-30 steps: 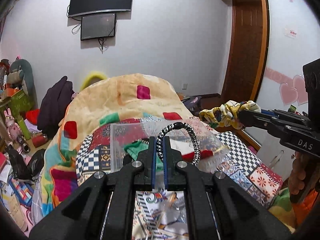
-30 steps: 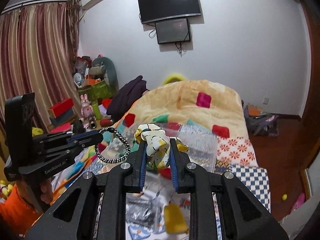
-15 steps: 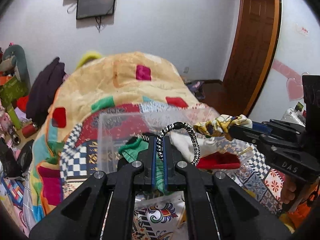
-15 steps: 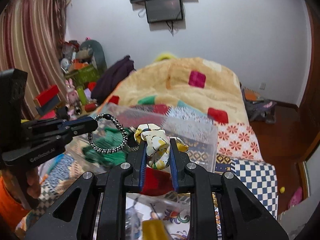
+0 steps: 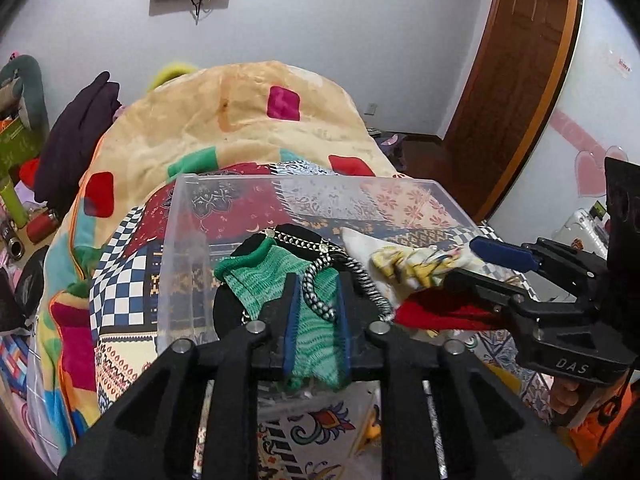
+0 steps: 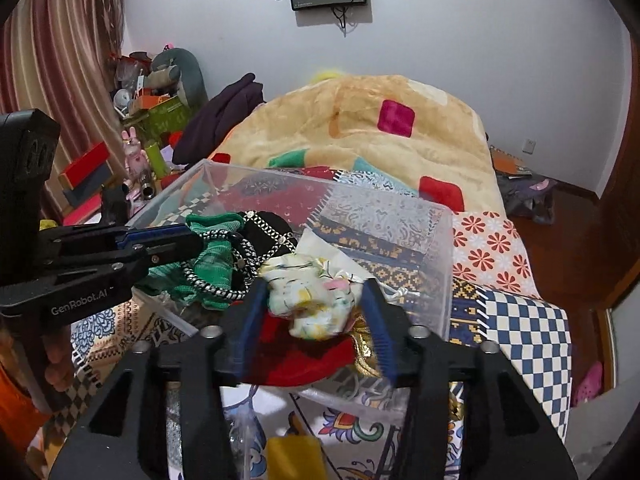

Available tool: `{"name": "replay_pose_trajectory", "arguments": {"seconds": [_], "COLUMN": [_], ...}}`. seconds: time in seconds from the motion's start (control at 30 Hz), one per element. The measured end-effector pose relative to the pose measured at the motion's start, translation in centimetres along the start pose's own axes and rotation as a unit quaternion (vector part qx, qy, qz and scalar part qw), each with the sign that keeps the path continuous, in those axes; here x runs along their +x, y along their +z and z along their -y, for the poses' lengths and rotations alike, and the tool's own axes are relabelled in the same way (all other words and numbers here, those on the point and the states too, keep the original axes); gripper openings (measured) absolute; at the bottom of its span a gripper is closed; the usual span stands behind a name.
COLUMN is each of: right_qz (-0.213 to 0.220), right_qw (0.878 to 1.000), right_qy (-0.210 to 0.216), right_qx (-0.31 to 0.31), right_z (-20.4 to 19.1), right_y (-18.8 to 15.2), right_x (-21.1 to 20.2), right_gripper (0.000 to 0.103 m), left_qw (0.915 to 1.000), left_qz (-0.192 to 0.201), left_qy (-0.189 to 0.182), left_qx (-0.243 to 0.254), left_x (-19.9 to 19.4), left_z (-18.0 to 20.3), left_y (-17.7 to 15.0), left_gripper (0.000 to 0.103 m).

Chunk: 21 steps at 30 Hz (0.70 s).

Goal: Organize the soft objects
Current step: 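Move both items over the clear box and open both tools, then grasp the silver wrapped bag with the left tool while the right tool grasps the yellow sponge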

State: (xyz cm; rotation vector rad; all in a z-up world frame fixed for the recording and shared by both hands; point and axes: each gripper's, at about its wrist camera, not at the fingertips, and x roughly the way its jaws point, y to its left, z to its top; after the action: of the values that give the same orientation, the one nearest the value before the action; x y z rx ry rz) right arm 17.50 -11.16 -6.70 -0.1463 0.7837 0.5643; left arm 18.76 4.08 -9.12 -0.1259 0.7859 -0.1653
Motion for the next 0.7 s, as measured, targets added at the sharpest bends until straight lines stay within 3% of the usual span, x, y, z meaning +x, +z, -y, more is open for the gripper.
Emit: {"name": "replay_pose_trajectory", "arguments": {"seconds": [0.07, 0.3, 0.5, 0.7], "right_qz": [0.005, 0.042, 0.070, 0.059], "right_qw": [1.000, 0.999, 0.997, 0.998], "right_qy": [-0.001, -0.006, -0.010, -0.027], "right_qx": [-0.001, 0.007, 0.014, 0.017], "right_z": [0.0, 0.2, 0.7, 1.3], "right_y": [0.1, 0.7, 0.1, -1.9], "right_x": [-0.6, -4.1, -7.4, -8.2], "right_gripper": [0.055, 0.078, 0.087, 0.090], "left_qw": [1.0000, 0.9989, 0.9976, 0.9975], "left_qz": [0.007, 0.046, 0.067, 0.065], "left_qy": [0.001, -0.006, -0.007, -0.005], "left_qx": [0.002, 0.007, 0.020, 0.028], "left_x": [-0.8, -4.8, -7.5, -8.5], "left_z": [0.3, 1.3, 2.5, 3.6], "left_y": [-0.1, -0.3, -1.0, -3.0], "left_gripper": [0.033, 0.053, 0.070, 0.090]}}
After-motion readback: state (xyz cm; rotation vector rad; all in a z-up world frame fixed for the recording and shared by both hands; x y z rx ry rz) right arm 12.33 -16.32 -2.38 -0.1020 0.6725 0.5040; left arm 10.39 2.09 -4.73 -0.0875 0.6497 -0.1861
